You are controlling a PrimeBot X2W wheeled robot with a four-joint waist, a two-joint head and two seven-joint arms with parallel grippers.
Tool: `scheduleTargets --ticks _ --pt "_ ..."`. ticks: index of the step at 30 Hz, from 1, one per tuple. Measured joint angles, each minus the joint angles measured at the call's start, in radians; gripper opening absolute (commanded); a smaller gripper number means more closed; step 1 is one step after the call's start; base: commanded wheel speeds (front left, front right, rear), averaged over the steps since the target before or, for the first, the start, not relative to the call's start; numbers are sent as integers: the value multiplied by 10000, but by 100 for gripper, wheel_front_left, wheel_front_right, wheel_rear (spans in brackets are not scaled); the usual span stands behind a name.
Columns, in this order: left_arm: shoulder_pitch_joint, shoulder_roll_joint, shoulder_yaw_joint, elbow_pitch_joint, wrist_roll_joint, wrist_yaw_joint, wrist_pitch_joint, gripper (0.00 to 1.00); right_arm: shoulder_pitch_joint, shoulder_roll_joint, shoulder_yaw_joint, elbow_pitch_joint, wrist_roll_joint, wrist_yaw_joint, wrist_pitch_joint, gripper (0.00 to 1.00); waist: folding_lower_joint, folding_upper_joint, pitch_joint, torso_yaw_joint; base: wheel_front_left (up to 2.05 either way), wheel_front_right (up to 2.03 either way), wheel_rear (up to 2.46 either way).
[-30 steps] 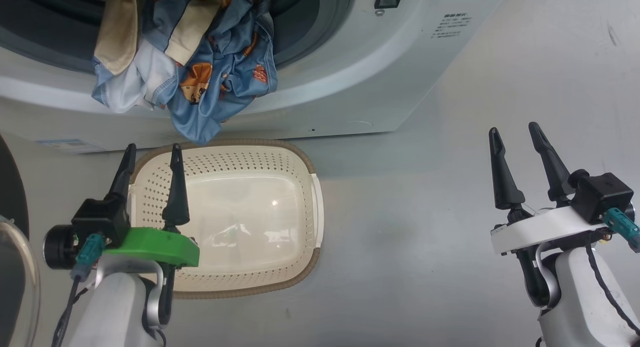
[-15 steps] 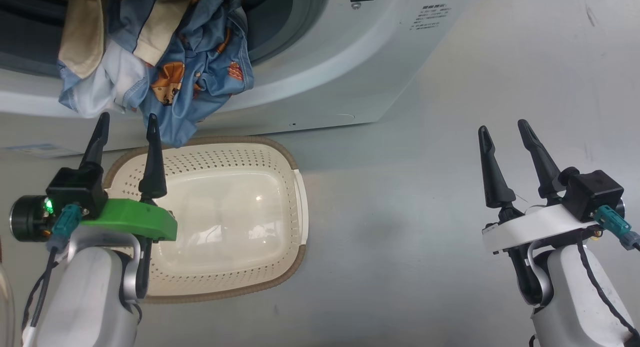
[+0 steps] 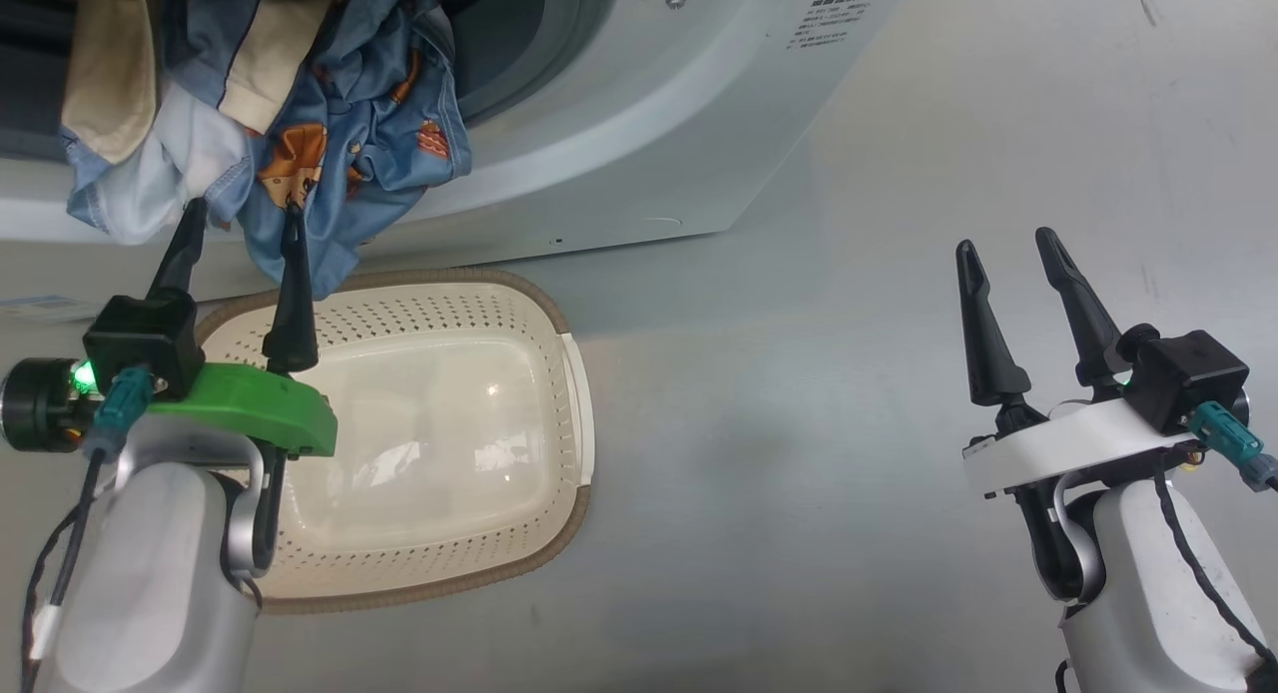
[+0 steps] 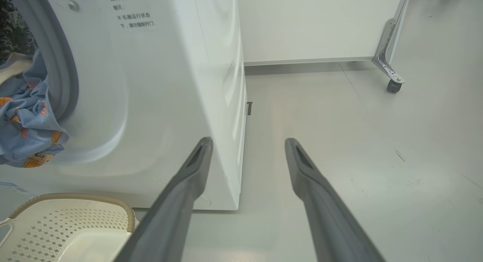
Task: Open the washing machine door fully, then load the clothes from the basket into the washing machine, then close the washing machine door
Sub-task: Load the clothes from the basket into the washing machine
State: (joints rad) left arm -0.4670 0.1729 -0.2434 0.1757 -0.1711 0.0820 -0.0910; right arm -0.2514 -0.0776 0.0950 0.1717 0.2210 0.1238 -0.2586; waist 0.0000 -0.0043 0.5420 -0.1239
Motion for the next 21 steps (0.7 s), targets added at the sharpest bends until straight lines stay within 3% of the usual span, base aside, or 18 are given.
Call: scheduleTargets --ticks 21 --pt "-687 267 42 1181 286 -2 127 100 -14 23 92 -10 -2 0 2 100 0 0 241 -208 0 0 0"
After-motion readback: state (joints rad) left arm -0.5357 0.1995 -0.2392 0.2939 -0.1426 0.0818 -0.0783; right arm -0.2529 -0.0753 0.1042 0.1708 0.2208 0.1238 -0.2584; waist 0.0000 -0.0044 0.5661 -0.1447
